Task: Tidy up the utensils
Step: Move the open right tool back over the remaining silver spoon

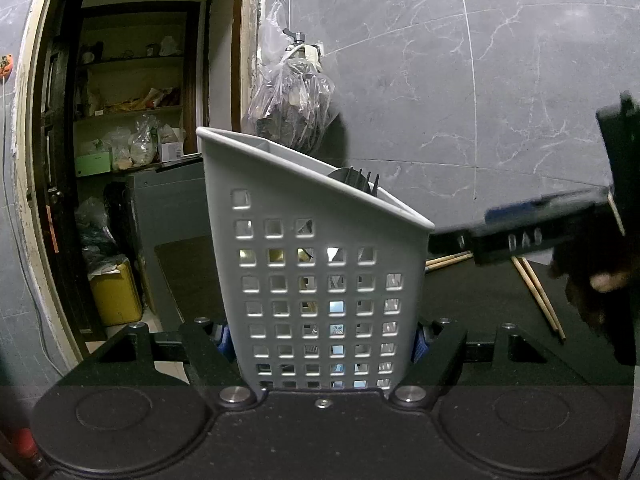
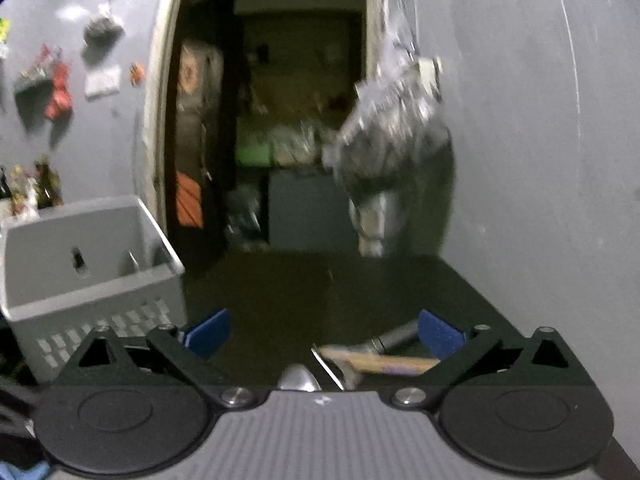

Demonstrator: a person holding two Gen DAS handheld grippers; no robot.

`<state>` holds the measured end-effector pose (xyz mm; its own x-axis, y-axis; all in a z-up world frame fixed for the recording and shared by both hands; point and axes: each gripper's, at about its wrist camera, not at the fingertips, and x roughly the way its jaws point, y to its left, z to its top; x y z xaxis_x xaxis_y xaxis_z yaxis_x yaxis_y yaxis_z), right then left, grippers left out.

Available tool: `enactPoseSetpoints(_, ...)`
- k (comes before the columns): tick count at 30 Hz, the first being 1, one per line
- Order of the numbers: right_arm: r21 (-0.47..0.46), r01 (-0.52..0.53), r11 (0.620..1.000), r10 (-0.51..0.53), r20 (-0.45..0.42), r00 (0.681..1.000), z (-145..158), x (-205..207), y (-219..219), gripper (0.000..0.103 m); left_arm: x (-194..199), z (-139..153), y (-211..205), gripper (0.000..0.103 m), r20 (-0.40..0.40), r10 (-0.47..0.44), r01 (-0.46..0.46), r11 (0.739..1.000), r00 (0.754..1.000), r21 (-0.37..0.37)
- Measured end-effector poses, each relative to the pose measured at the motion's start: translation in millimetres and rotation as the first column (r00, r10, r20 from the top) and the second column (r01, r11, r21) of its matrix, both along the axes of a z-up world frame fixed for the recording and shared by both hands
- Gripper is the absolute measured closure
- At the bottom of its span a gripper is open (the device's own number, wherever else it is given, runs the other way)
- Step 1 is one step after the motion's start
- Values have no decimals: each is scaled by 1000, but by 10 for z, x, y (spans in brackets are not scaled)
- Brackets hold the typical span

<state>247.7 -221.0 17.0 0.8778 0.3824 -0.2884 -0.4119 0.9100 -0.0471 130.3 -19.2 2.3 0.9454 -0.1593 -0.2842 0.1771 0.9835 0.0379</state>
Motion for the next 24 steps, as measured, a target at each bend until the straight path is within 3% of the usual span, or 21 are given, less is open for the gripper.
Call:
enactPoseSetpoints(11, -168, 89, 982, -114, -146, 983, -393, 122, -47, 0, 0, 4, 0, 27, -1, 0, 0, 1000, 1000, 2)
enactPoseSetpoints(17, -280, 119, 953, -168, -157, 973, -537, 187, -19, 0, 0, 5, -1, 27, -1, 0, 0, 1000, 1000, 2)
enactPoseSetpoints(24, -315, 95, 944, -153, -167, 974, -531, 143, -3, 0, 5, 5, 0, 27, 0, 0, 0, 1000, 1000, 1)
